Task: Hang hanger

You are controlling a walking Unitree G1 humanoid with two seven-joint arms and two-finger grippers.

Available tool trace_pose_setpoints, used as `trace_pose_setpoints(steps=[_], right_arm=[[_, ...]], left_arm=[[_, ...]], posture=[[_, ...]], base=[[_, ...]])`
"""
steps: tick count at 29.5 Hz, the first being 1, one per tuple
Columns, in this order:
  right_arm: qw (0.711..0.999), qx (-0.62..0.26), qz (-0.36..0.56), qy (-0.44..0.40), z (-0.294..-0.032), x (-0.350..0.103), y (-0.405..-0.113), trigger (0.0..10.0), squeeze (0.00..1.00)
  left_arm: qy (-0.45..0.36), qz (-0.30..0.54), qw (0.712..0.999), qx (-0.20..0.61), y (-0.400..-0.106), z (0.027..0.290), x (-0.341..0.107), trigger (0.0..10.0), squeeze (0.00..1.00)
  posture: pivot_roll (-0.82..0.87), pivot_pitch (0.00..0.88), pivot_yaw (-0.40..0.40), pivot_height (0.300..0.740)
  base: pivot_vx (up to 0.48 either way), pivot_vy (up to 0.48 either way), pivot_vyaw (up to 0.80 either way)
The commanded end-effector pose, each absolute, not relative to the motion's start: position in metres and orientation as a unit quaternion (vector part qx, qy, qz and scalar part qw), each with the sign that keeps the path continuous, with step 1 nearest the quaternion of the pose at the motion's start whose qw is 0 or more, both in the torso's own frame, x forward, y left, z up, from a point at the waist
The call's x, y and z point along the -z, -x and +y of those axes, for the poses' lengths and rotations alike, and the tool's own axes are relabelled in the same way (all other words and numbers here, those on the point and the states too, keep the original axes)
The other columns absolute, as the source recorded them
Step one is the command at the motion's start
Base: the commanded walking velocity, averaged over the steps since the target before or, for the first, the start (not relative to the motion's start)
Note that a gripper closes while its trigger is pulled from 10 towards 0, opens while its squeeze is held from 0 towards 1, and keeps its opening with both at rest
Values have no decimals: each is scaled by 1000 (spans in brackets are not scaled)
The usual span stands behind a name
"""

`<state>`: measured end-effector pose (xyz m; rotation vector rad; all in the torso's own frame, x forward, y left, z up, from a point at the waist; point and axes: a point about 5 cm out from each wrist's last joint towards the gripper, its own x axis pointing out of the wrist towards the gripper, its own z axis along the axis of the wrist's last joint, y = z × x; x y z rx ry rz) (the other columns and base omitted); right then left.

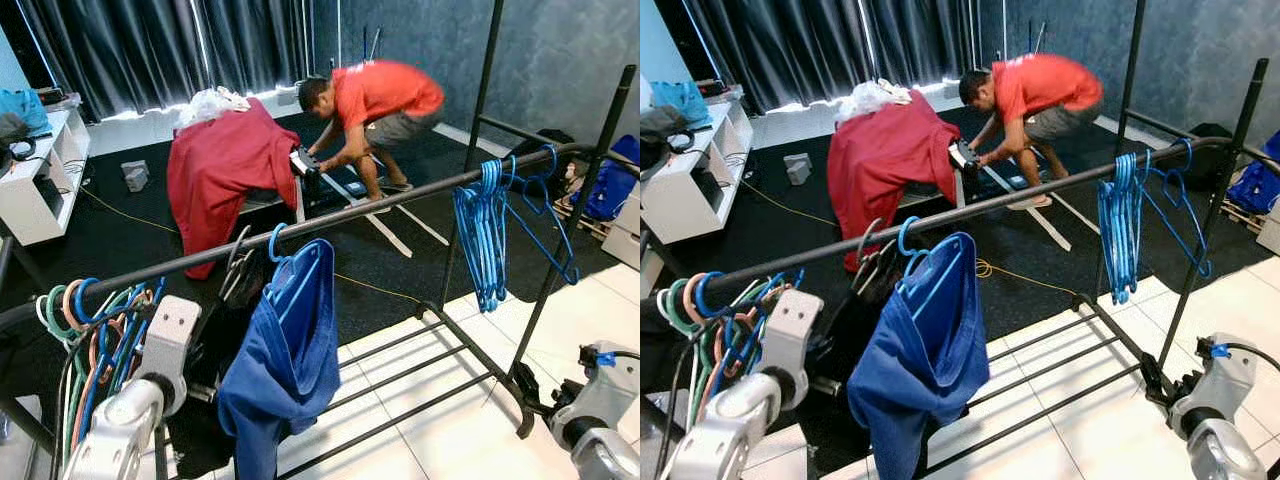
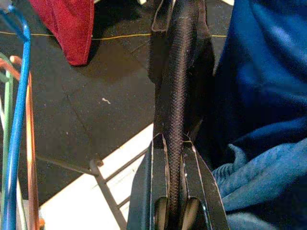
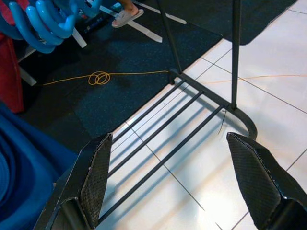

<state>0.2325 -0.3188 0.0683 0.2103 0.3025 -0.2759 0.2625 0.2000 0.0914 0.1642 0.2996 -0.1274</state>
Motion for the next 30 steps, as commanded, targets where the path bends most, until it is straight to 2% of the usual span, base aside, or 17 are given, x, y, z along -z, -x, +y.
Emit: trace_pose_setpoints(steps=[1, 8, 14, 15, 16, 17, 19, 20, 30], right_arm=[[972, 133, 161, -113, -313, -61, -231, 10000, 0], [972, 130, 162, -114, -313, -60, -231, 10000, 0], [971, 124, 167, -116, -311, -57, -233, 10000, 0], [971, 121, 168, -116, -310, -57, -234, 10000, 0], [971, 121, 168, -116, -310, -57, -234, 10000, 0], [972, 119, 169, -116, -309, -57, -236, 10000, 0], [972, 119, 169, -116, -309, -57, -236, 10000, 0], [972, 117, 170, -116, -309, -57, -237, 10000, 0], [974, 101, 172, -112, -307, -60, -250, 10000, 0]], left_arm=[[-64, 129, 989, 26, -257, 211, -96, 0, 0], [-70, 132, 989, 13, -247, 214, -90, 0, 0], [-54, 90, 994, -18, -245, 215, -99, 0, 0], [-52, 82, 995, -26, -244, 216, -101, 2275, 0], [-52, 82, 995, -26, -244, 216, -101, 2275, 0], [-50, 79, 995, -32, -242, 216, -102, 7294, 0], [-50, 79, 995, -32, -242, 216, -102, 7294, 0], [-50, 80, 995, -41, -240, 218, -102, 10000, 0], [-43, 74, 994, -74, -231, 219, -103, 10000, 0]], posture=[[-148, 0, 57, 740], [-134, 0, 54, 740], [-118, 0, 44, 740], [-115, 0, 39, 740], [-115, 0, 39, 740], [-112, 0, 37, 740], [-112, 0, 37, 740], [-104, 0, 30, 740], [-86, 0, -1, 740]], base=[[0, 0, 0], [0, 0, 0], [0, 0, 0], [0, 0, 0], [0, 0, 0], [0, 0, 0], [0, 0, 0], [-337, 0, 0], [-404, 0, 0]])
